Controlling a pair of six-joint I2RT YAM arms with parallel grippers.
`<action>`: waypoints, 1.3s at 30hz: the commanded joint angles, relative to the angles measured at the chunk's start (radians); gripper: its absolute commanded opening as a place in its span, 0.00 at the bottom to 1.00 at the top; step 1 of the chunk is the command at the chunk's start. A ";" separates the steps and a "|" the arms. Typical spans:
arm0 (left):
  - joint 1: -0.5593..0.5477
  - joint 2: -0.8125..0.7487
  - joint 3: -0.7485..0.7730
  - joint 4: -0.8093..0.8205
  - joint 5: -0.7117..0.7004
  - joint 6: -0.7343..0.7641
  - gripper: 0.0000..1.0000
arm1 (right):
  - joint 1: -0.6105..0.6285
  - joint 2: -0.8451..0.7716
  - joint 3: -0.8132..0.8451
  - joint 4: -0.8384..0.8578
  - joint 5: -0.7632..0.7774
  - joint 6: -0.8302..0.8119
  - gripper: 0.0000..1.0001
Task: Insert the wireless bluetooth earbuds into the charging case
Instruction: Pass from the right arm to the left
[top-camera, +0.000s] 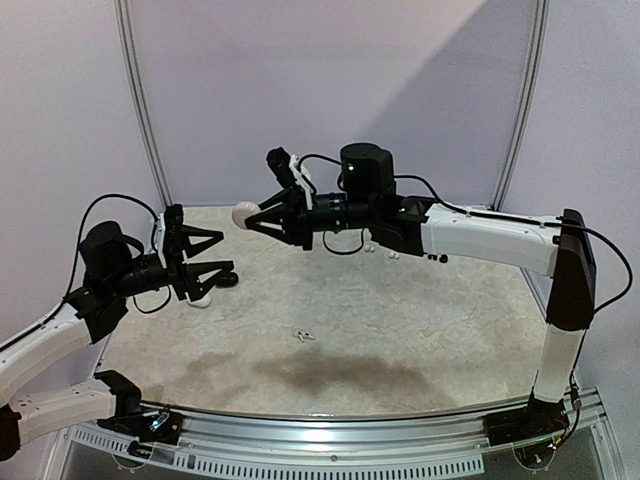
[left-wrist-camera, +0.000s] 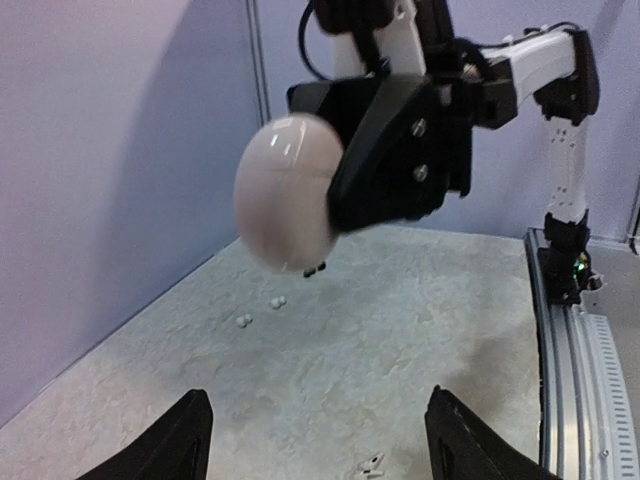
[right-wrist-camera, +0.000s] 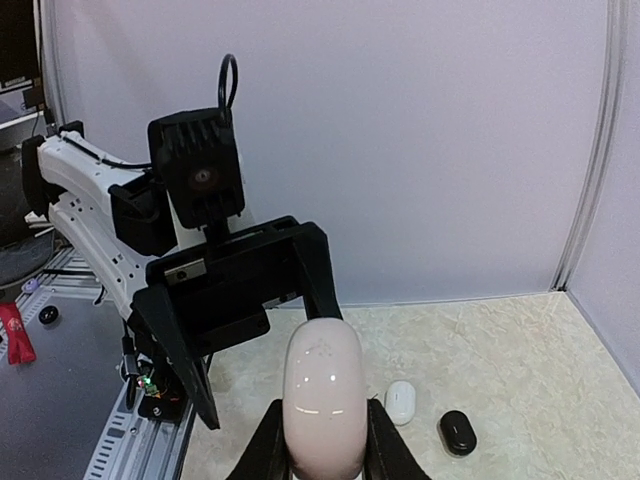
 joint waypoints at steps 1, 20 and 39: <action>-0.014 -0.015 -0.050 0.172 0.117 -0.098 0.71 | 0.027 0.054 0.036 -0.039 -0.044 -0.082 0.00; -0.021 0.020 -0.049 0.178 0.135 -0.088 0.32 | 0.050 0.095 0.124 -0.224 -0.088 -0.224 0.00; -0.028 0.010 -0.050 0.175 0.150 -0.043 0.00 | 0.052 0.103 0.127 -0.217 -0.060 -0.223 0.09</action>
